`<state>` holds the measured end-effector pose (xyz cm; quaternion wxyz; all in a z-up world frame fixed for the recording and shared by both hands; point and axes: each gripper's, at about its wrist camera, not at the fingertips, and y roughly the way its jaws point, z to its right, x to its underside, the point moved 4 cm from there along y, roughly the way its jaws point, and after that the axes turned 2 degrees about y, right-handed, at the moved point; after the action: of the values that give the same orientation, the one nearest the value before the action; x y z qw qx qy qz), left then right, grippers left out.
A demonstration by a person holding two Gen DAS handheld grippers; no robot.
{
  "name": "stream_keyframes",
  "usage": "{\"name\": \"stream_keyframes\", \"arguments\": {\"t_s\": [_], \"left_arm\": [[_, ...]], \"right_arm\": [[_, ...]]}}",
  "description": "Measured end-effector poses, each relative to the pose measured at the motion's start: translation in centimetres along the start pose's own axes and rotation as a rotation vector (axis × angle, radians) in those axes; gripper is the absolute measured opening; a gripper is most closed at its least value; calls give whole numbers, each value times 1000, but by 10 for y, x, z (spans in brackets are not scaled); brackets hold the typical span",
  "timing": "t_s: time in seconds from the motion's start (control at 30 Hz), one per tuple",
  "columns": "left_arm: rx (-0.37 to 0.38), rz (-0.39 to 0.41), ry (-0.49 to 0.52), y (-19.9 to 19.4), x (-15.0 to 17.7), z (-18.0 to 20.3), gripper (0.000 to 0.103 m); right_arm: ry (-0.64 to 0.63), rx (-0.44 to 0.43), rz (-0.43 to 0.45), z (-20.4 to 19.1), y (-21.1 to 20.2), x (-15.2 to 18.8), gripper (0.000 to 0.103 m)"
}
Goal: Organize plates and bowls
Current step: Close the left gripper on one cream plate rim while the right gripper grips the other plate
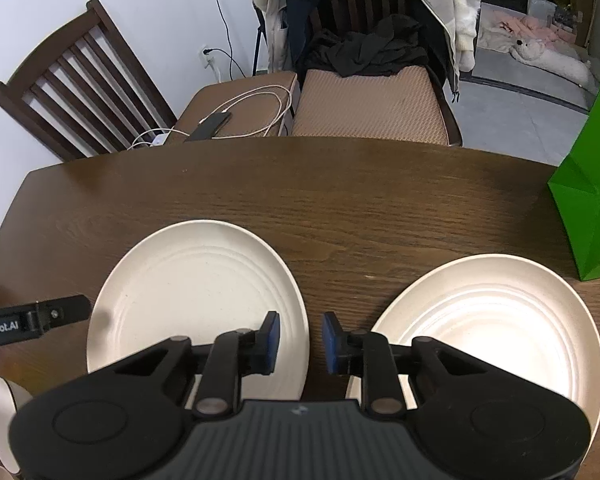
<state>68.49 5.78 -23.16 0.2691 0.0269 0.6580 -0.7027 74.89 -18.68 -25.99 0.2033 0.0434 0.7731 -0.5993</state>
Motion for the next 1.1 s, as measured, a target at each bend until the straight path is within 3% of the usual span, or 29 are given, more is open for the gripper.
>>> {"name": "stream_keyframes", "arguments": {"t_s": [0.5,0.77,0.83,1.1], "left_arm": [[21,-49,11,21,4,-1,49],[34,-67,1,25,7,1,34],[45,-80,-1,27,8,1,24],[33,-82,-4,29,9,1,7]], "right_arm": [[-9,0,-21,-1,10,3,15],[-3,-3,-26,1,14,6,9],[1,-4,-26,1,15,6,8],[12,-6,-28,5,17,8,5]]}}
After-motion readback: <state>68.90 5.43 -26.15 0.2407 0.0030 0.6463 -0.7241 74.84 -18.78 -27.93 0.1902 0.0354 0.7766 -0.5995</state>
